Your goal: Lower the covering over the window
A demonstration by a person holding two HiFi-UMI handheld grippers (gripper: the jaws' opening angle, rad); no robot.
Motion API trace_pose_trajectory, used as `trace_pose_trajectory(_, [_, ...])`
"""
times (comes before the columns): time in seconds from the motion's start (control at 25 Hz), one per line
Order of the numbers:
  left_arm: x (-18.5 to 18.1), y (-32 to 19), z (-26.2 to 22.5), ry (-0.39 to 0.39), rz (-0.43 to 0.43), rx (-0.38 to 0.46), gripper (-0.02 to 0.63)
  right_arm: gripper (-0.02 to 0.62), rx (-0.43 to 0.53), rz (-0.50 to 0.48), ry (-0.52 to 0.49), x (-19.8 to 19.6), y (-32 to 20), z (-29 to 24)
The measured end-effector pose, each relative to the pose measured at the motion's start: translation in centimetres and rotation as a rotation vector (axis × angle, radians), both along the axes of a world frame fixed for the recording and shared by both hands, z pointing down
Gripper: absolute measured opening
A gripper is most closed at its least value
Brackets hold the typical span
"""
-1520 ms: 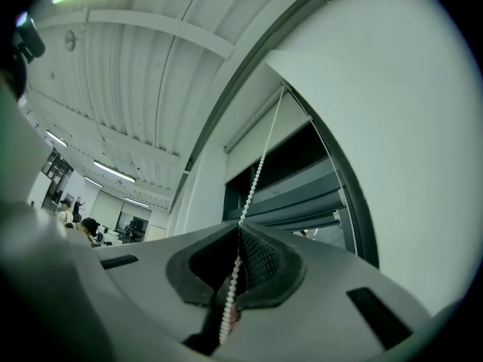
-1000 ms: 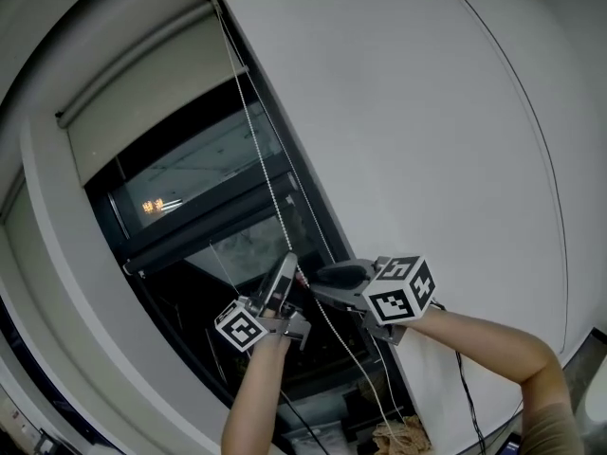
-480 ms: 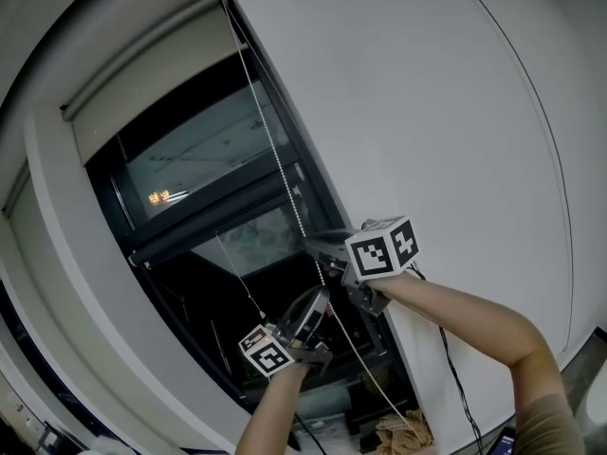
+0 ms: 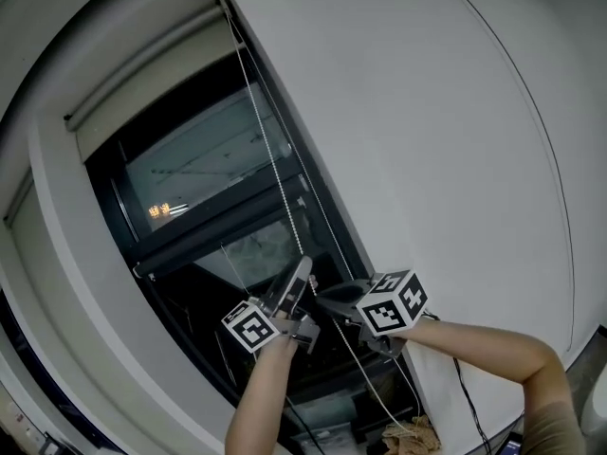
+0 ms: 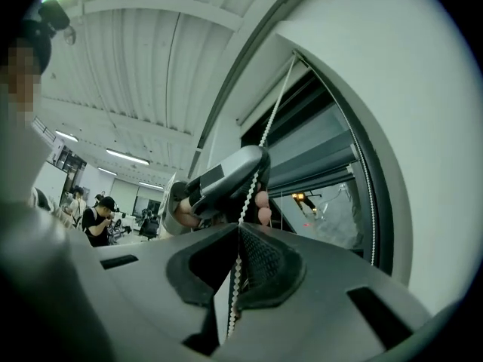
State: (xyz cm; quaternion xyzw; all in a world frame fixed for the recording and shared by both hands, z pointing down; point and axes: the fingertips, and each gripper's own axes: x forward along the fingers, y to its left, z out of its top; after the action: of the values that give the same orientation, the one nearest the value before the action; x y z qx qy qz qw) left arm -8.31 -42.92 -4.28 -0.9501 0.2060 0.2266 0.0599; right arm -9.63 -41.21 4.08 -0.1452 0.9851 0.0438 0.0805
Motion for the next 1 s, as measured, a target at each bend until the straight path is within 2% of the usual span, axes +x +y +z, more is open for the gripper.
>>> trace_pose_trajectory(0.08, [-0.8,0.2,0.0,0.024,-0.026,0.019,0.023,0.012,0.025,-0.027,-0.005,0.5,0.7,-0.1])
trace_pose_trajectory(0.12, [-1.3,0.4,0.2,0.020,-0.039,0.036,0.023,0.033,0.039,-0.040,-0.004,1.0,1.2,-0.2])
trace_pose_trajectory(0.16, [-1.5,0.6,0.6,0.002,-0.046,0.050,0.023,0.137,0.045,-0.047,-0.014,1.6,1.6,-0.4])
trace_pose_trajectory(0.24, [-1.3,1.2,2.3,-0.041,-0.037,0.056,0.023,0.178,0.046,-0.032,-0.079,3.2,1.6,-2.2])
trace_pose_trajectory(0.36, [-0.1,1.8,5.5,-0.066,-0.001,0.023,0.023,0.178,0.031,-0.002,-0.188,4.2,0.0,-6.8])
trace_pose_trajectory(0.52, [2.0,2.6,10.5,-0.121,0.042,-0.032,0.023,0.173,-0.001,0.023,-0.209,2.2,-1.8,-9.3])
trace_pose_trajectory(0.56, [2.3,2.8,11.4,-0.127,0.052,-0.043,0.023,0.126,0.005,0.049,-0.204,1.9,-2.4,-9.4])
trace_pose_trajectory(0.6, [2.3,2.8,12.0,-0.125,0.060,-0.053,0.023,0.039,0.006,0.074,-0.197,1.7,-2.9,-9.3])
trace_pose_trajectory(0.64, [2.1,2.8,12.3,-0.117,0.065,-0.062,0.023,0.025,0.004,0.091,-0.195,1.5,-3.3,-9.1])
trace_pose_trajectory(0.72, [0.8,2.7,12.2,-0.088,0.074,-0.061,0.023,0.015,0.017,0.121,-0.203,1.5,-3.8,-8.8])
trace_pose_trajectory(0.8, [-1.5,2.5,10.9,-0.002,0.095,-0.049,0.027,0.014,0.044,0.151,-0.186,1.8,-4.0,-8.2])
trace_pose_trajectory(0.88, [-4.0,2.1,8.4,0.125,0.099,-0.041,0.114,0.014,0.037,0.135,-0.115,1.5,-3.5,-5.7])
trace_pose_trajectory(0.92, [-4.9,1.8,6.9,0.157,0.077,-0.027,0.143,0.014,0.029,0.119,-0.074,1.1,-3.1,-3.9])
trace_pose_trajectory(0.96, [-5.1,1.5,5.6,0.151,0.039,-0.003,0.159,0.014,0.028,0.111,-0.046,0.8,-2.6,-2.2])
trace_pose_trajectory(1.0, [-4.9,1.1,4.6,0.114,-0.007,0.022,0.173,0.014,0.034,0.114,-0.039,0.8,-2.4,-1.0])
